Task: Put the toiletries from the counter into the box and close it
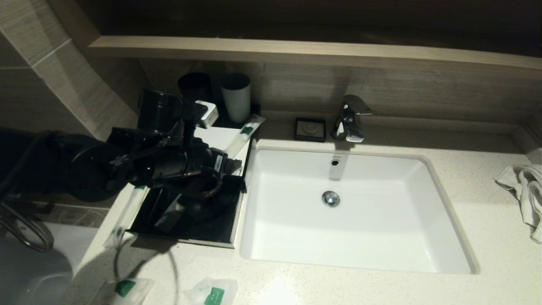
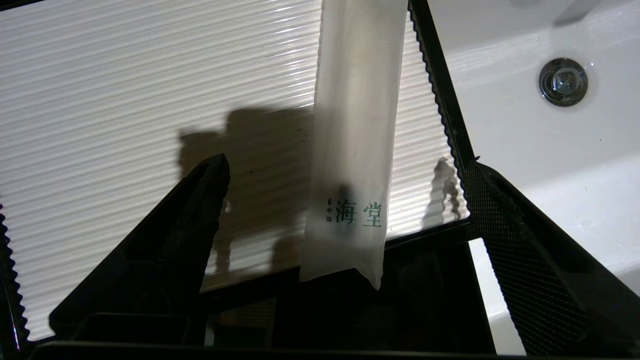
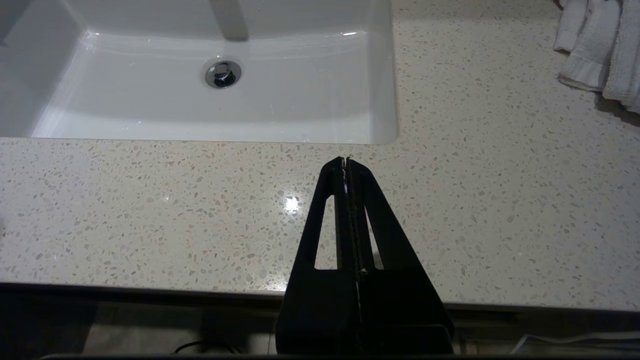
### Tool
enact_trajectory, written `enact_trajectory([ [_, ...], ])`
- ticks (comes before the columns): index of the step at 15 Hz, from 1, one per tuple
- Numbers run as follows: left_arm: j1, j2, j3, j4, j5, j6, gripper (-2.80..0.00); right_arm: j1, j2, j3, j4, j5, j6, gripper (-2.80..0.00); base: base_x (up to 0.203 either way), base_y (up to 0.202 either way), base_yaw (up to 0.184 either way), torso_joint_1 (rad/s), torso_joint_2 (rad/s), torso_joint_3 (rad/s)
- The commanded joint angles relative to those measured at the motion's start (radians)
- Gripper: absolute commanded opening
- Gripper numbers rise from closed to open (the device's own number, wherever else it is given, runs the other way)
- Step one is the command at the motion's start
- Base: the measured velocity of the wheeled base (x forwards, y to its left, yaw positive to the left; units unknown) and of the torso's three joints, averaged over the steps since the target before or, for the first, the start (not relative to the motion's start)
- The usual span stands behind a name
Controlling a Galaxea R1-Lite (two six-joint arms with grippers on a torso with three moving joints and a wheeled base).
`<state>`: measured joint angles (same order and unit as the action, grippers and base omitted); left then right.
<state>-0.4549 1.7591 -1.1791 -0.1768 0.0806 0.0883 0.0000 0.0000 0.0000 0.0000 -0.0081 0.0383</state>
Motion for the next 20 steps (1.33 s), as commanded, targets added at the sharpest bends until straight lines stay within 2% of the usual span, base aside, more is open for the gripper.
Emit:
enact_trajectory([
  [1, 0.001, -0.001, 0.004, -0.001, 0.001, 0.001, 0.00, 0.000, 0.000, 0.002, 0.000, -0.001, 0.000, -2.80, 0.000, 0.000, 0.000, 0.000, 0.00, 0.000],
  [20, -0.001, 0.008, 0.004, -0.001, 0.002, 0.001, 0.00, 0.000, 0.000, 0.002, 0.000, 0.000, 0.000, -2.80, 0.000, 0.000, 0.000, 0.000, 0.00, 0.000],
])
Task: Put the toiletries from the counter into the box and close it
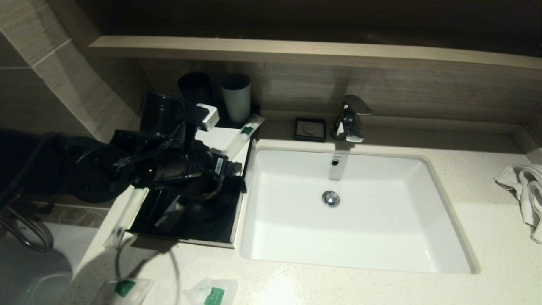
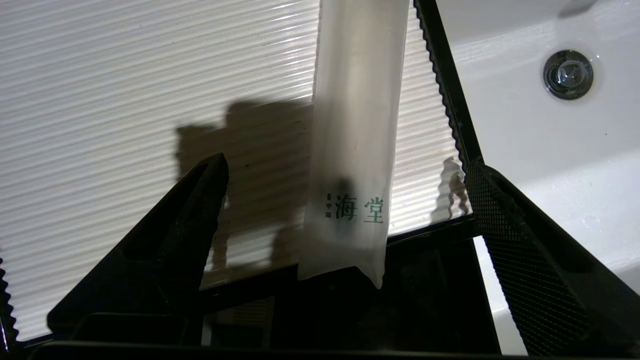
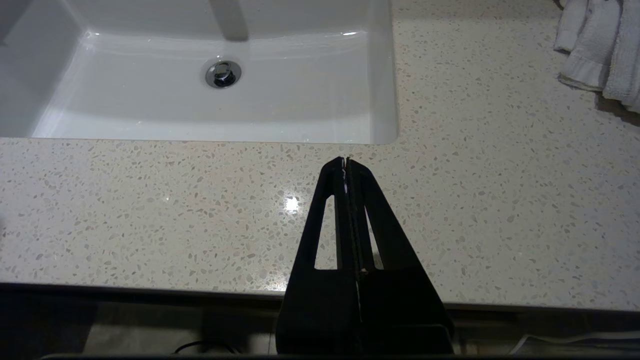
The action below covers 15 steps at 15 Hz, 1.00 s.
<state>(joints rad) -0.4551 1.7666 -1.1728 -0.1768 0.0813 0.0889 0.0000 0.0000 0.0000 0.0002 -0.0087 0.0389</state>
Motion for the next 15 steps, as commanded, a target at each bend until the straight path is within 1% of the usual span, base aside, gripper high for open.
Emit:
enact_trajectory([
  [1, 0.000, 0.001, -0.001, -0.001, 0.002, 0.000, 0.00, 0.000, 0.000, 0.002, 0.000, 0.001, -0.001, -2.80, 0.000, 0.000, 0.000, 0.000, 0.00, 0.000],
  [15, 0.001, 0.005, 0.008, -0.020, 0.000, 0.002, 0.00, 0.000, 0.000, 0.002, 0.000, 0.000, -0.001, -2.80, 0.000, 0.000, 0.000, 0.000, 0.00, 0.000],
])
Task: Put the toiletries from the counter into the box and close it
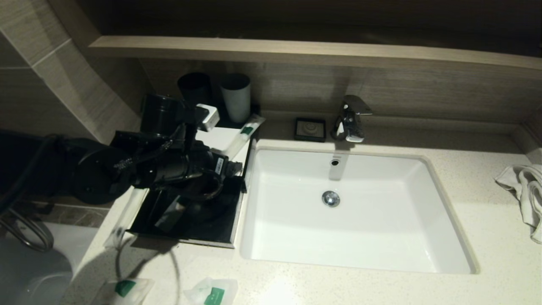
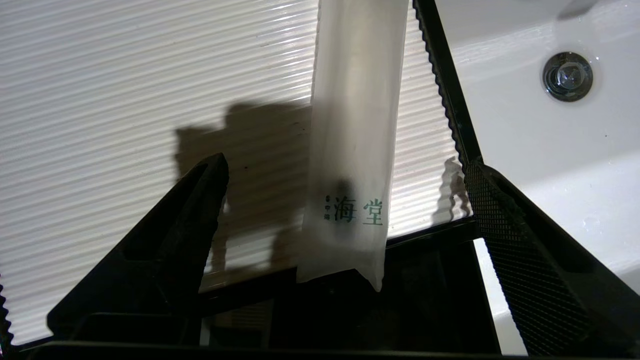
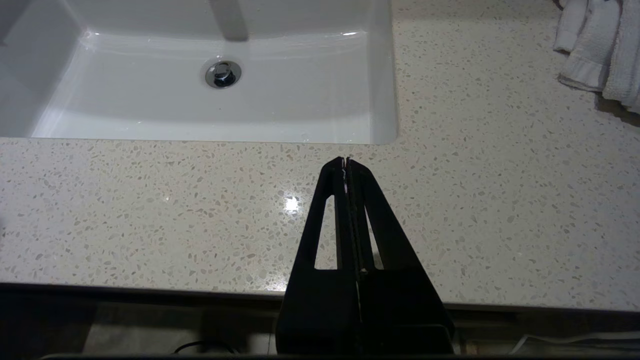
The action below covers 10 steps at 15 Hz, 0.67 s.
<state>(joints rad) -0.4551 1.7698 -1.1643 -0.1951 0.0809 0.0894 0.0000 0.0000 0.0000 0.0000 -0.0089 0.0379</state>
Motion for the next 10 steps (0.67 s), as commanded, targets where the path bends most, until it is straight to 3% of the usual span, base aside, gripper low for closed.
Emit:
enact_trajectory([
  [1, 0.000, 0.002, 0.000, -0.003, 0.000, 0.001, 0.00, 0.000, 0.000, 0.002, 0.000, 0.000, 0.000, -2.80, 0.000, 0.000, 0.000, 0.000, 0.00, 0.000],
  [10, 0.000, 0.003, 0.003, -0.003, 0.002, 0.001, 0.00, 0.000, 0.000, 0.002, 0.000, 0.001, 0.000, -2.80, 0.000, 0.000, 0.000, 0.000, 0.00, 0.000],
])
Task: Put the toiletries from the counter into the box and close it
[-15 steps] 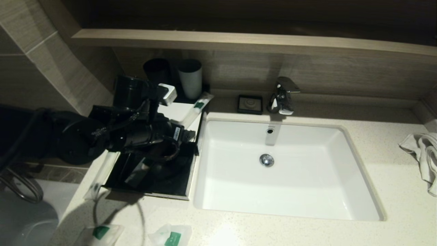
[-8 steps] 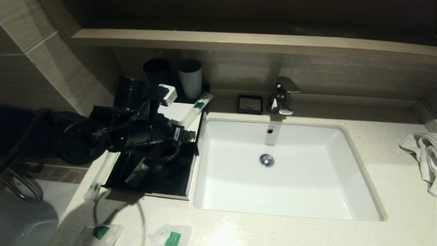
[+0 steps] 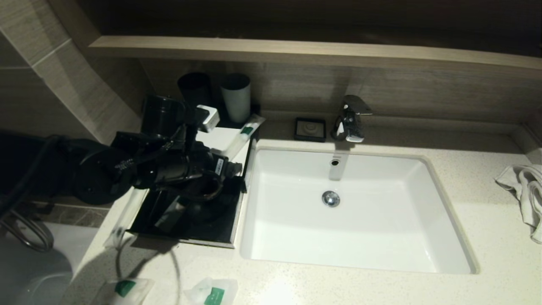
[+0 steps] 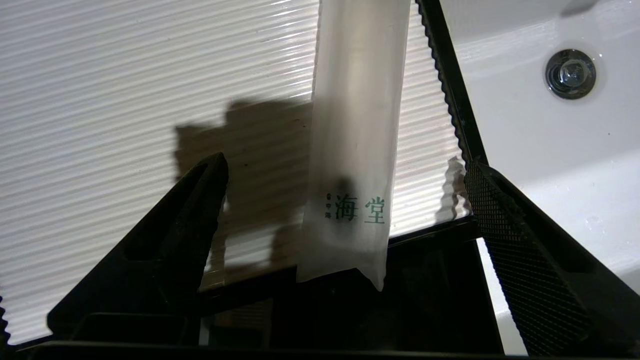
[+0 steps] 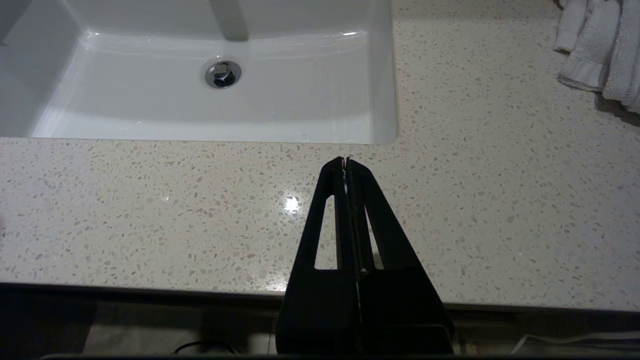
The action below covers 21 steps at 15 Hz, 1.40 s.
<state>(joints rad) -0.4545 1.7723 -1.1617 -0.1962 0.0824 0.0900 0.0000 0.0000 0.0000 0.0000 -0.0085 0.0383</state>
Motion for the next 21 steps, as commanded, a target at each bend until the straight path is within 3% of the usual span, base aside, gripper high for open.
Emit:
enact_trajectory([
  [1, -0.001, 0.001, 0.000, -0.002, 0.000, 0.000, 0.00, 0.000, 0.000, 0.002, 0.000, 0.001, 0.000, -2.80, 0.000, 0.000, 0.000, 0.000, 0.00, 0.000],
  [3, 0.000, 0.001, 0.002, -0.002, 0.000, 0.000, 0.00, 0.000, 0.000, 0.002, 0.000, 0.001, 0.000, -2.80, 0.000, 0.000, 0.000, 0.000, 0.00, 0.000],
  [4, -0.001, 0.001, 0.006, -0.002, 0.000, 0.000, -2.80, 0.000, -0.001, 0.002, 0.000, 0.000, 0.000, -2.80, 0.000, 0.000, 0.000, 0.000, 0.00, 0.000],
  [21, 0.000, -0.068, 0.013, 0.000, 0.026, -0.004, -2.80, 0.000, 0.002, 0.000, 0.000, -0.001, 0.000, -2.80, 0.000, 0.000, 0.000, 0.000, 0.00, 0.000],
])
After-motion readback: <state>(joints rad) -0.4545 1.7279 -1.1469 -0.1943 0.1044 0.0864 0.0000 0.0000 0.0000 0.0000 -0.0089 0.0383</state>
